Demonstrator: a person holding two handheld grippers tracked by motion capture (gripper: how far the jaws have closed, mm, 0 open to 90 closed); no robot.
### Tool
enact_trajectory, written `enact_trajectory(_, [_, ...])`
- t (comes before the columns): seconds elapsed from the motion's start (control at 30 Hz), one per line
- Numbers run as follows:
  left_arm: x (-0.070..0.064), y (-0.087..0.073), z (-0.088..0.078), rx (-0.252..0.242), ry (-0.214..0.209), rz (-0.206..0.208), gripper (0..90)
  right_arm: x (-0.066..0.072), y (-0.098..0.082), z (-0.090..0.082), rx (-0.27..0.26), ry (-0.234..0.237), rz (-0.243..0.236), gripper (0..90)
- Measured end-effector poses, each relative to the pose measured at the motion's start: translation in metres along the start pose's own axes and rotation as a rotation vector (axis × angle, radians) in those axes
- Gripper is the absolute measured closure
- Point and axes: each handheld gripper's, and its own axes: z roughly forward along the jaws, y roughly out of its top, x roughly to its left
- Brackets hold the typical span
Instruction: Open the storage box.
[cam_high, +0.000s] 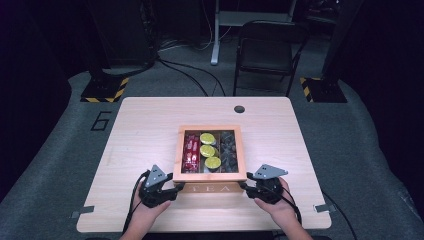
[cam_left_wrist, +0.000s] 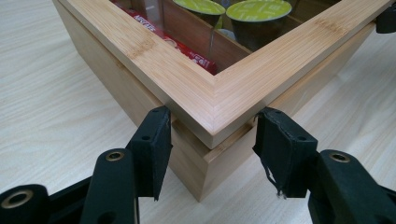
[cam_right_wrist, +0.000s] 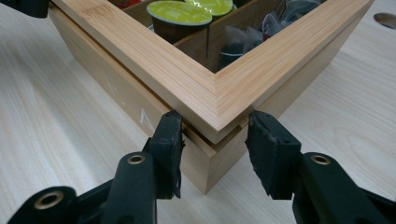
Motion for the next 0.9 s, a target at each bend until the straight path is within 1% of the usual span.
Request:
enact_trajectory(0.1, [0.0, 0.002, -0.001, -0.014, 0.007, 0.002, 45.7, 0.001, 0.001, 0.0, -0.017, -0.015, -0.002, 53.5])
enact_trajectory(0.13, [0.0, 0.002, -0.002, -0.012, 0.002, 0.001, 45.6, 0.001, 0.001, -0.001, -0.021, -0.018, -0.01, 52.8])
enact_trajectory(0.2, [0.0, 0.003, -0.002, -0.019, 0.012, 0.005, 45.3, 0.001, 0.002, -0.001, -0.027, -0.033, -0.016, 52.0])
enact_trajectory(0.27, [0.0, 0.004, -0.003, -0.023, 0.007, -0.002, 45.1, 0.001, 0.002, -0.002, -0.038, -0.034, -0.025, 51.7])
enact_trajectory(0.37, [0.001, 0.006, -0.004, -0.033, 0.002, -0.009, 45.1, 0.0, 0.004, -0.002, -0.052, -0.033, -0.011, 51.3])
enact_trajectory(0.4, [0.001, 0.007, -0.005, -0.041, 0.007, -0.012, 45.1, -0.001, 0.004, -0.002, -0.049, -0.032, -0.008, 51.1])
enact_trajectory(0.43, [0.002, 0.008, -0.006, -0.037, 0.001, -0.012, 45.1, -0.002, 0.005, -0.002, -0.052, -0.034, -0.004, 50.9])
enact_trajectory(0.5, [0.001, 0.01, -0.006, -0.045, 0.016, -0.016, 45.1, -0.002, 0.007, -0.003, -0.057, -0.032, 0.008, 50.9])
enact_trajectory(0.63, [0.0, 0.017, -0.009, -0.034, 0.029, -0.014, 43.9, 0.0, 0.013, -0.006, -0.054, -0.041, 0.002, 50.4])
enact_trajectory(0.7, [0.001, 0.022, -0.011, -0.041, 0.035, -0.005, 43.5, -0.001, 0.017, -0.009, -0.064, -0.041, 0.012, 50.2])
enact_trajectory(0.73, [0.001, 0.025, -0.013, -0.047, 0.039, 0.007, 43.3, -0.002, 0.02, -0.01, -0.066, -0.037, 0.017, 50.3])
enact_trajectory(0.77, [0.001, 0.029, -0.015, -0.048, 0.044, 0.027, 43.4, -0.003, 0.022, -0.011, -0.074, -0.036, 0.023, 50.3])
enact_trajectory(0.83, [0.001, 0.033, -0.018, -0.056, 0.053, 0.037, 43.5, -0.004, 0.027, -0.014, -0.08, -0.033, 0.027, 50.2])
enact_trajectory(0.9, [0.003, 0.037, -0.02, -0.071, 0.046, 0.027, 43.5, -0.006, 0.033, -0.017, -0.087, -0.027, 0.034, 49.7])
